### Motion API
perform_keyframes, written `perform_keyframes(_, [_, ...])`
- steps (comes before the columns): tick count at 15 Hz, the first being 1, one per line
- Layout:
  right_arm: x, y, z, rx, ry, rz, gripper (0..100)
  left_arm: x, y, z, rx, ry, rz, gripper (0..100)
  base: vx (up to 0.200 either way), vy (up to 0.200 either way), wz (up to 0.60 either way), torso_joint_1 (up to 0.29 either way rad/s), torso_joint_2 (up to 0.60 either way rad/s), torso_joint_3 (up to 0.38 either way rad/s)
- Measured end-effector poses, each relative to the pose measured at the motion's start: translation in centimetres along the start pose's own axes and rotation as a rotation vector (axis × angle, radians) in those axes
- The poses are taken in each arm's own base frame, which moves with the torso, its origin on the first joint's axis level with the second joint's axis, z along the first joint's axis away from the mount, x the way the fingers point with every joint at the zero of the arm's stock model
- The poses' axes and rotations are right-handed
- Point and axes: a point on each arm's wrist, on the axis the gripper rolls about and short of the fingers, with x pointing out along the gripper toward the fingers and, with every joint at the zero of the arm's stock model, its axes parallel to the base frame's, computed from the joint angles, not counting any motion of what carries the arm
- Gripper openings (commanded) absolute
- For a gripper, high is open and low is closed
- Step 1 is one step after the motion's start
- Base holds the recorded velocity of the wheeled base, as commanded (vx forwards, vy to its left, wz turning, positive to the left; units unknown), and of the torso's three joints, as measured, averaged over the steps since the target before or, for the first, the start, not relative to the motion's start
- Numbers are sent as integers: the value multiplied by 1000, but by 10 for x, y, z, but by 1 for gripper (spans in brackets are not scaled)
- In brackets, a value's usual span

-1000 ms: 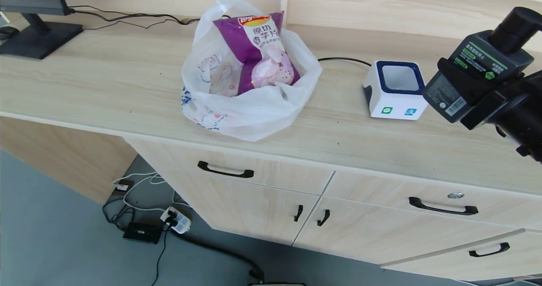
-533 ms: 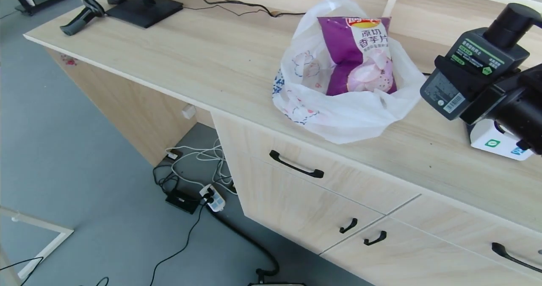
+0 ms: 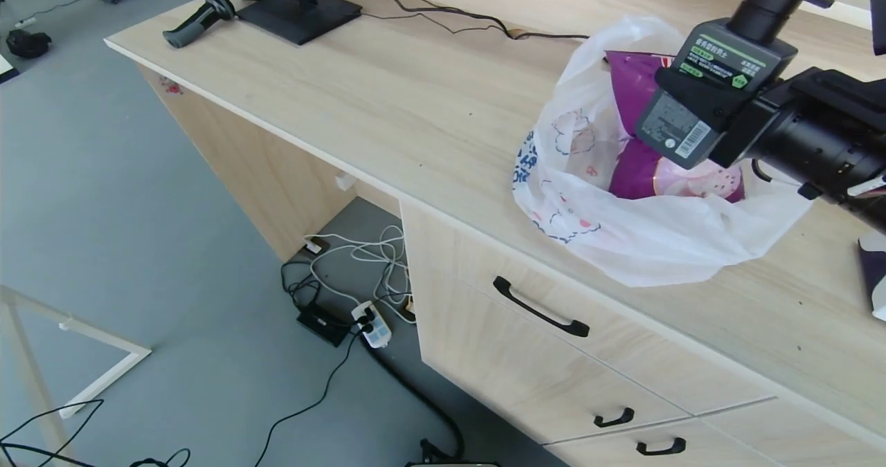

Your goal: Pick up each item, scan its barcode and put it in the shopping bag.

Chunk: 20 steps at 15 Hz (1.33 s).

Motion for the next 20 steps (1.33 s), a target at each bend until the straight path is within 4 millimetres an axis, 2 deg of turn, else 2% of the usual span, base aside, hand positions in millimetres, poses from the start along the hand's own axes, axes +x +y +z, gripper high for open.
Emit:
perform_keyframes(6, [37, 2, -27, 37, -26, 37, 0, 0, 0, 0, 1, 1, -2, 100, 0, 0, 0, 0, 0, 0])
perform_keyframes(10, [35, 6, -58, 51, 43, 43, 0, 0, 0, 0, 1, -1, -1, 100, 0, 0, 0, 0, 0, 0])
perform_keyframes(20, [45, 4, -83, 42, 56, 34, 0, 0, 0, 0, 0, -1, 0, 100, 0, 0, 0, 0, 0, 0])
